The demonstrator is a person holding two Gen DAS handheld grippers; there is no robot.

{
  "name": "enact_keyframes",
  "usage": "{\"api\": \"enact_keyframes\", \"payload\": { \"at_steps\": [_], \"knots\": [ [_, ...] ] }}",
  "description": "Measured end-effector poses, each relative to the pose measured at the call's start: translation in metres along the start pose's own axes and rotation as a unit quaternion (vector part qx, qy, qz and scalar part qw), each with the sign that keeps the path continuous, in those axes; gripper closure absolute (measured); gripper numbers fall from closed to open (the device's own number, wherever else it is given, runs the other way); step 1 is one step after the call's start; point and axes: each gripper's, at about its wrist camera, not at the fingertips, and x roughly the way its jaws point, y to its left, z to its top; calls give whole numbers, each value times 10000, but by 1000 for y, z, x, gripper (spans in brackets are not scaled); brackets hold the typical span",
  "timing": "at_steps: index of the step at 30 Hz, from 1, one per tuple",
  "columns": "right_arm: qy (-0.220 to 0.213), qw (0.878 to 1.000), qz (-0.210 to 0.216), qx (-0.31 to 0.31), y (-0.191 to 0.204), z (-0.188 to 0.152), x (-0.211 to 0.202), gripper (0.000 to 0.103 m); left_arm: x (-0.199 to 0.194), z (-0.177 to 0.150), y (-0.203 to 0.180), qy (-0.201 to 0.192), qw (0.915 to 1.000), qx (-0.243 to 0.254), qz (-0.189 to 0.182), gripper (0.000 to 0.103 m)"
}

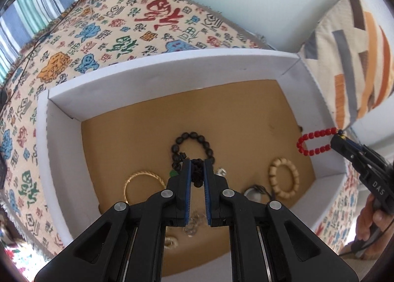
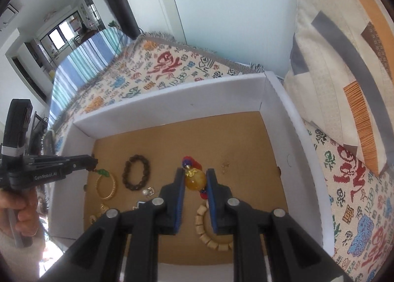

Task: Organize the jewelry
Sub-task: 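Carry the wooden strand and red bracelet into the white box and open both tools, then withdraw both tools from the box toward the gold pearl necklace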

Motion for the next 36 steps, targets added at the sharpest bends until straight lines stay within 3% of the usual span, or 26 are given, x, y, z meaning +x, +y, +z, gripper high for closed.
{"api": "enact_keyframes", "payload": {
  "at_steps": [3,4,5,6,7,9,18,26,33,36],
  "knots": [
    [-27,10000,-3,29,-1,1,11,81,14,3,1,77,9999,-1,90,93],
    [-68,10000,-14,2,0,1,12,62,17,3,1,90,9998,-11,157,79],
    [-133,9999,-56,-16,1,0,12,51,20,2,0,110,9997,-1,237,68],
    [-176,9998,-85,-12,1,-1,10,40,20,2,0,107,9995,2,286,47],
    [-243,9996,-117,-2,2,-3,7,40,17,-1,-2,57,9994,8,330,34],
    [-371,9992,-157,17,2,-8,-4,40,9,-6,-6,-92,9992,111,383,28],
    [-876,9946,-557,33,-15,-54,-93,40,-45,-51,-38,-524,9960,713,114,19],
    [-1133,9887,-948,243,-39,-120,-183,40,-80,-119,-94,-540,9855,1560,-403,19],
    [-1059,9867,-1142,463,-45,-192,-208,40,-88,-179,-132,-420,9745,2107,-643,19],
    [-988,9860,-1175,655,-44,-228,-207,40,-78,-213,-149,-120,9677,2403,-752,19]
  ]
}}
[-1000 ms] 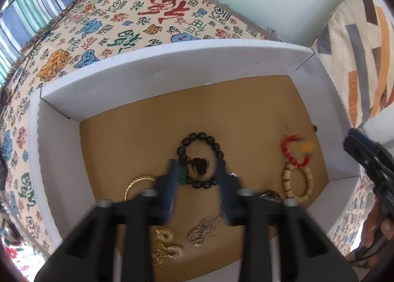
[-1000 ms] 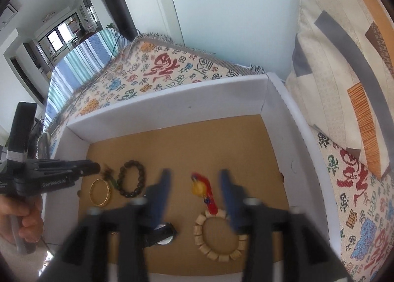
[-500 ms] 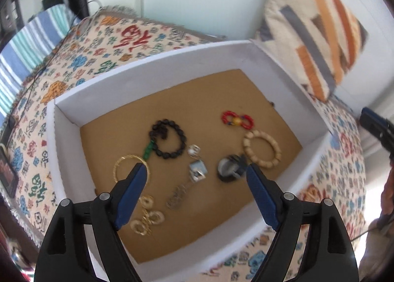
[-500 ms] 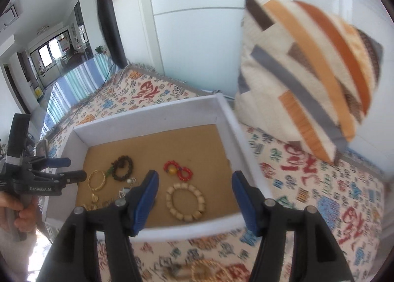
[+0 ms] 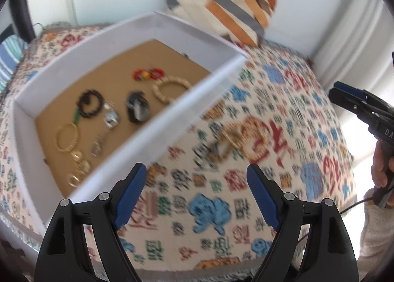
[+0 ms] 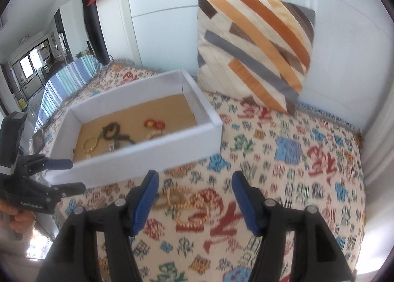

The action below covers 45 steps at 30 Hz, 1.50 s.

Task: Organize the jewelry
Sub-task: 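Withdraw both tools from the box toward the gold pearl necklace, then close the left tool on the wooden bead strand while the right tool grips the pearl necklace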

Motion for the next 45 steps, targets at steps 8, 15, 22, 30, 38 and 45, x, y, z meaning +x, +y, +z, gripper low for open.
{"api": "enact_keyframes", "payload": {
  "at_steps": [8,15,22,30,38,45],
  "knots": [
    [503,9952,129,834,-14,-86,-1,40,30,-46,-49,623,9963,504,-311,18],
    [778,9897,163,1188,-16,-114,1,40,36,-60,-63,752,9943,635,-402,19],
    [729,9905,338,1118,-2,-112,1,40,38,-63,-57,779,9952,498,-326,19],
    [857,9895,431,1084,7,-118,7,40,42,-70,-54,878,9947,431,-309,19],
    [966,9886,380,1089,7,-123,10,40,48,-73,-46,970,9943,277,-353,19],
    [1037,9886,361,1034,7,-126,11,40,57,-76,-19,1075,9938,-77,-277,19]
  ]
}}
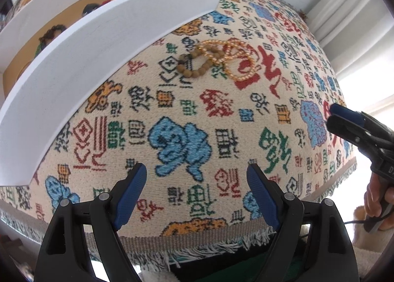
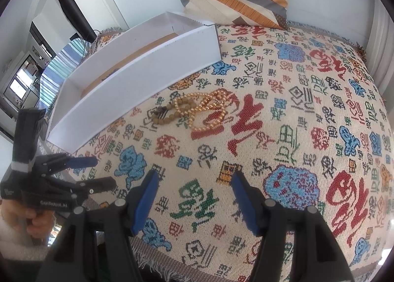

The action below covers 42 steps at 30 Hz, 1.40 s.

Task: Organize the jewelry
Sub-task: 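Close the left tool on the wooden bead strand while the right tool grips the pearl necklace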

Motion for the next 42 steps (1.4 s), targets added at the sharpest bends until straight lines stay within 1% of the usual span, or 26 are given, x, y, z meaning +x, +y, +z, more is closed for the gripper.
{"api": "enact_keyframes", "payload": {
  "at_steps": [4,8,11,22,27,32,36,38,40,42],
  "knots": [
    [86,10000,-31,-1,-3,-2,6,40,4,4,8,51,9999,-148,3,19],
    [163,9999,-36,8,-7,-1,12,40,6,10,7,-3,9999,-91,117,19],
    [183,9998,-42,10,-8,0,14,40,7,14,5,-61,9996,-5,275,19],
    [293,9996,-58,-21,-9,4,25,40,14,22,6,-106,9988,98,470,19],
    [313,9990,-198,-239,-7,14,30,40,19,29,18,-114,9988,-88,463,19],
    [293,9988,-199,-336,-13,25,35,40,26,38,29,-72,9987,-336,369,19],
    [409,9963,-348,-668,-16,37,51,40,36,57,30,-134,9985,-412,335,19],
    [427,9946,-355,-875,-16,46,59,40,41,69,28,-222,9985,-412,295,19],
    [396,9929,-393,-1052,-17,56,68,40,48,79,27,-254,9982,-415,337,19],
    [343,9915,-333,-1214,-18,64,75,40,55,89,26,-273,9978,-424,424,20]
  ]
}}
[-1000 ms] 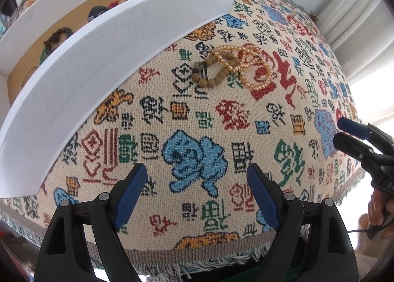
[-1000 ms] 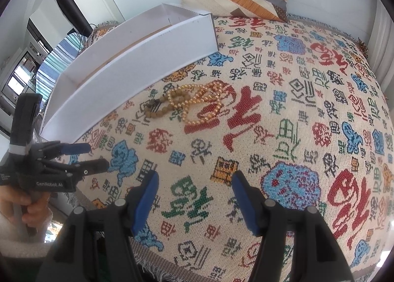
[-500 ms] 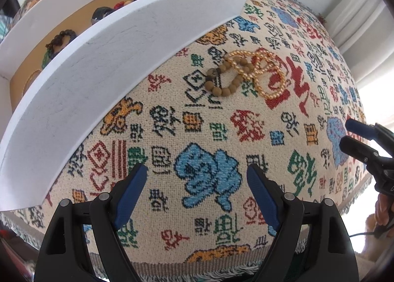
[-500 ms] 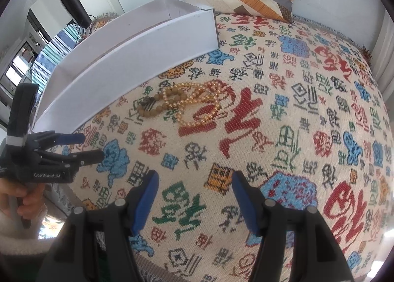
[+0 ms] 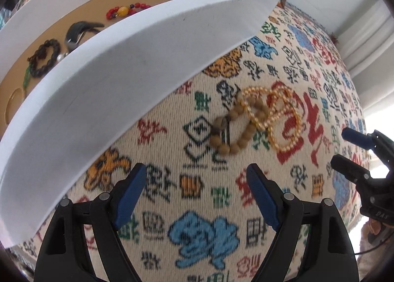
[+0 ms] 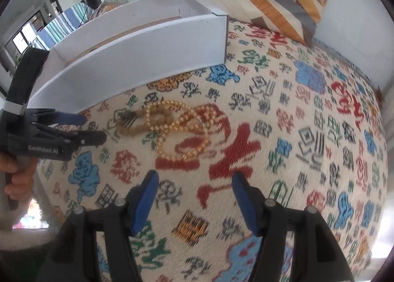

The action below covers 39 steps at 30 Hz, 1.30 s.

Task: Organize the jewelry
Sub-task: 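Close the left tool on the wooden bead strand while the right tool grips the pearl necklace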

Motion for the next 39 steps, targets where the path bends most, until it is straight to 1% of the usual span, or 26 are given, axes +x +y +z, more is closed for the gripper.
{"api": "enact_keyframes", "payload": {
  "at_steps": [5,8,12,17,20,22,27,32,33,35,36,37,38,39],
  "knots": [
    [60,9990,-7,-432,-4,18,22,40,13,12,-5,5,9999,37,161,23],
    [37,9968,-6,-799,-1,26,35,40,19,17,-8,-13,9997,58,248,25],
    [90,9932,65,-1156,5,31,47,40,22,22,-7,-49,9997,37,248,25],
    [122,9856,159,-1678,18,38,61,40,24,26,-7,-58,9996,61,264,25],
    [161,9823,306,-1840,23,41,67,40,26,28,-9,-52,9997,67,229,25],
    [155,9795,378,-1973,27,43,69,40,28,28,-11,-55,9995,137,290,25],
    [183,9721,340,-2314,33,46,81,40,30,30,-17,-99,9990,251,369,25],
    [169,9742,544,-2184,25,54,87,40,35,32,-26,-135,9976,391,563,26],
    [180,9754,634,-2104,21,55,89,40,36,31,-29,-147,9969,457,618,27],
    [194,9779,755,-1938,15,56,92,40,36,29,-37,-183,9955,607,698,33],
    [288,9799,646,-1864,13,56,92,40,36,28,-39,-191,9953,647,698,40],
    [292,9804,630,-1842,12,56,91,40,35,27,-42,-195,9952,692,669,45],
    [319,9806,606,-1838,12,56,91,40,34,27,-43,-205,9953,708,635,48],
    [357,9808,588,-1826,11,56,92,40,33,26,-44,-207,9955,713,596,57]
  ]
}}
